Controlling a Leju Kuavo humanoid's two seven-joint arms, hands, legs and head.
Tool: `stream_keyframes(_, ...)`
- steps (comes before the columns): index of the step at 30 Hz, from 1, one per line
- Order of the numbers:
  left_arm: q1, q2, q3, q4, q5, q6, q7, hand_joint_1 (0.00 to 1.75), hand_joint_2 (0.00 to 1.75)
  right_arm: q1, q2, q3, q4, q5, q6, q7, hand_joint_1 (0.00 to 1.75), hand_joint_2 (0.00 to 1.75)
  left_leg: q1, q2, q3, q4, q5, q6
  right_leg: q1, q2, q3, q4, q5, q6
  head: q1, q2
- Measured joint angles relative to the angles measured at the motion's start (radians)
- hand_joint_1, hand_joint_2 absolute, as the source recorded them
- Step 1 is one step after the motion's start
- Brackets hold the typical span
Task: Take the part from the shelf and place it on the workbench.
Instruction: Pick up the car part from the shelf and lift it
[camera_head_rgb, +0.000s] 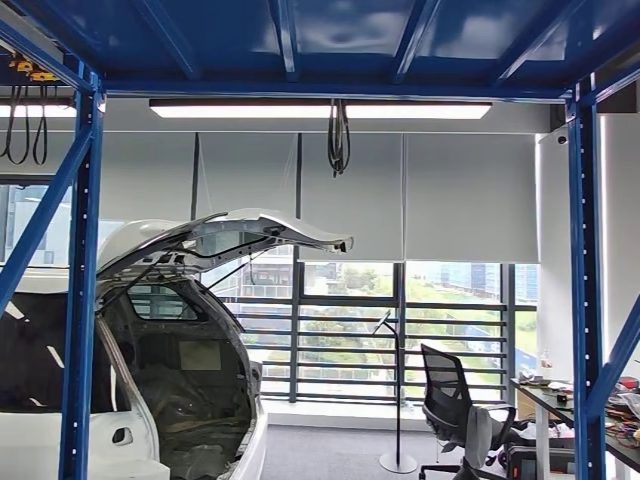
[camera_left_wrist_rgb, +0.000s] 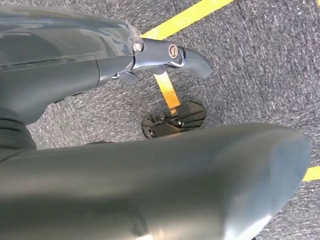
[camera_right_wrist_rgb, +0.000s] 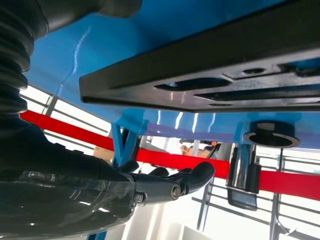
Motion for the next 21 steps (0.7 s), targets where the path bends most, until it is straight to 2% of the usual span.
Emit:
stream_keyframes(10,0.01,0.001,0.0,0.0,-0.013,0.0,-0.012,0.0,0.0,0.001,-0.015,-0.04,0.048,-0.046,-0.013,-0.058,0.0,1.75,0.0,0.0,0.0,0.0,0.0,0.0,0.0,0.0,0.0,0.0,0.0,0.0,0.0,0.0)
stream_keyframes(14,0.013,0.002,0.001,0.0,-0.013,0.0,-0.013,0.0,0.0,0.0,-0.029,-0.053,0.061,-0.049,-0.019,-0.07,1.73,1.75,0.0,0.0,0.0,0.0,0.0,0.0,0.0,0.0,0.0,0.0,0.0,0.0,0.0,0.0)
stream_keyframes(21,0.015,0.003,0.004,0.0,-0.022,0.009,-0.024,0.0,0.0,0.008,-0.057,-0.074,0.068,-0.046,-0.059,-0.072,1.75,1.75,0.0,0.0,0.0,0.0,0.0,0.0,0.0,0.0,0.0,0.0,0.0,0.0,0.0,0.0)
